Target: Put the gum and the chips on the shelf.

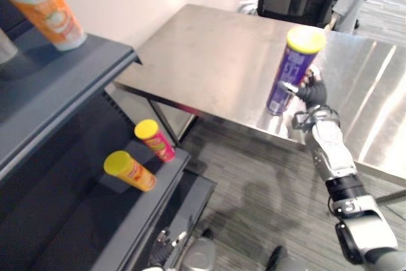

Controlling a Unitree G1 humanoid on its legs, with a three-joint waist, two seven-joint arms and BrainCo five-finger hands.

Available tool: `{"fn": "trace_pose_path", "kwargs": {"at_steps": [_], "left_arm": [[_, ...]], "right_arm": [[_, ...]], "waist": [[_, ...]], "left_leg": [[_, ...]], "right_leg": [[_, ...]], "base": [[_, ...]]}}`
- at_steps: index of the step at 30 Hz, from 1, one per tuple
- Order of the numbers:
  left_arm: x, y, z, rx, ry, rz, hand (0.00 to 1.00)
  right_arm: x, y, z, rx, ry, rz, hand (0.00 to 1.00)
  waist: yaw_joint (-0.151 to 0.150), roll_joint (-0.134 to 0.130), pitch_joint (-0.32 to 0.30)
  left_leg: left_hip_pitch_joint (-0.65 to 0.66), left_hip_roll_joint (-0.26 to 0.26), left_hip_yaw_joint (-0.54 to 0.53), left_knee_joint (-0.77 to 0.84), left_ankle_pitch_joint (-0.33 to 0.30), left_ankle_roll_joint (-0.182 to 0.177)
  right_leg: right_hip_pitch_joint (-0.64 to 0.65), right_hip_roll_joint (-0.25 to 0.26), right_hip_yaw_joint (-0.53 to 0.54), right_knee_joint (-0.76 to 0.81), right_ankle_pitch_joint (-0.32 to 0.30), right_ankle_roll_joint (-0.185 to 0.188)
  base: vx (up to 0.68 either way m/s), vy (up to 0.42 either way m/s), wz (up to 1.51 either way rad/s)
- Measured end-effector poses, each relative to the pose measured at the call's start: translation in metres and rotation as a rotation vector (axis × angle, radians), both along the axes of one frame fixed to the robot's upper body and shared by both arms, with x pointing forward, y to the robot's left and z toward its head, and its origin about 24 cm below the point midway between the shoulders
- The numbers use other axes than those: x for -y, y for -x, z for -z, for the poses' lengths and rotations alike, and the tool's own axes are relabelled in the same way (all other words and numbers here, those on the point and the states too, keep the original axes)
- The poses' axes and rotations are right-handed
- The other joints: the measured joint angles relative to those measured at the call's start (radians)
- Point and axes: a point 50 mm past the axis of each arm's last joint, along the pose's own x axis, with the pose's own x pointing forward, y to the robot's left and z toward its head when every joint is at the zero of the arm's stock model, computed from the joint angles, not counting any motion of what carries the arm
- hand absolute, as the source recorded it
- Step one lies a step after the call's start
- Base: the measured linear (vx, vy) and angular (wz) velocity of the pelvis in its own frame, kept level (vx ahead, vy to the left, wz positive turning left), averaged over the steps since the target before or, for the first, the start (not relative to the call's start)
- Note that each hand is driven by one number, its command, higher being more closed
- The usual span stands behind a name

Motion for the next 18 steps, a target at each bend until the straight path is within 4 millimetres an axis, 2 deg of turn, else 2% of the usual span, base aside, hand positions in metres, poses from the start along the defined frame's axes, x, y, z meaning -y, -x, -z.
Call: {"fn": "trace_pose_path", "kwargs": {"at_steps": [3,6,8,10,14,18], "left_arm": [[-0.002,0.001,0.000,-0.004,-0.006,-0.003,0.00],[-0.008,0.007,0.001,-0.021,-0.018,-0.017,0.00],[-0.012,0.014,0.003,-0.038,-0.026,-0.041,0.00],[-0.015,0.016,0.003,-0.047,-0.033,-0.054,0.00],[-0.018,0.024,0.007,-0.076,-0.040,-0.084,0.00],[-0.019,0.031,0.008,-0.090,-0.052,-0.123,0.00]], "right_arm": [[-0.003,0.017,-0.023,0.128,-0.020,-0.032,1.00],[0.003,0.032,-0.028,0.183,-0.032,-0.036,1.00],[0.014,0.042,-0.023,0.187,-0.057,-0.012,1.00],[0.036,0.056,-0.014,0.177,-0.090,0.040,1.00],[0.052,0.071,-0.003,0.159,-0.109,0.093,1.00],[0.069,0.099,0.020,0.115,-0.098,0.121,1.00]], "waist": [[-0.004,-0.011,-0.003],[-0.030,-0.031,-0.014],[-0.048,-0.046,-0.023],[-0.054,-0.052,-0.026],[-0.093,-0.053,-0.027],[-0.111,-0.053,-0.028]], "left_leg": [[0.010,0.012,0.021,-0.014,0.000,0.000],[0.012,0.012,0.034,-0.017,-0.002,-0.002],[0.013,0.016,0.052,-0.018,-0.005,-0.002],[0.014,0.021,0.078,-0.014,-0.012,0.003],[0.020,0.024,0.099,-0.011,-0.019,0.003],[0.033,0.035,0.128,-0.007,-0.037,0.003]], "right_leg": [[0.004,0.023,0.015,-0.031,0.017,-0.004],[0.005,0.037,0.034,-0.060,0.033,-0.002],[0.006,0.048,0.051,-0.085,0.052,-0.002],[0.007,0.060,0.072,-0.116,0.075,-0.002],[0.010,0.069,0.095,-0.142,0.094,-0.002],[0.008,0.084,0.123,-0.150,0.097,-0.001]], "base": [[0.02,-0.007,-0.21],[0.02,0.018,-0.18],[0.02,0.027,-0.27],[0.02,0.038,-0.35],[0.00,0.028,-0.22],[0.01,0.011,-0.23]]}}
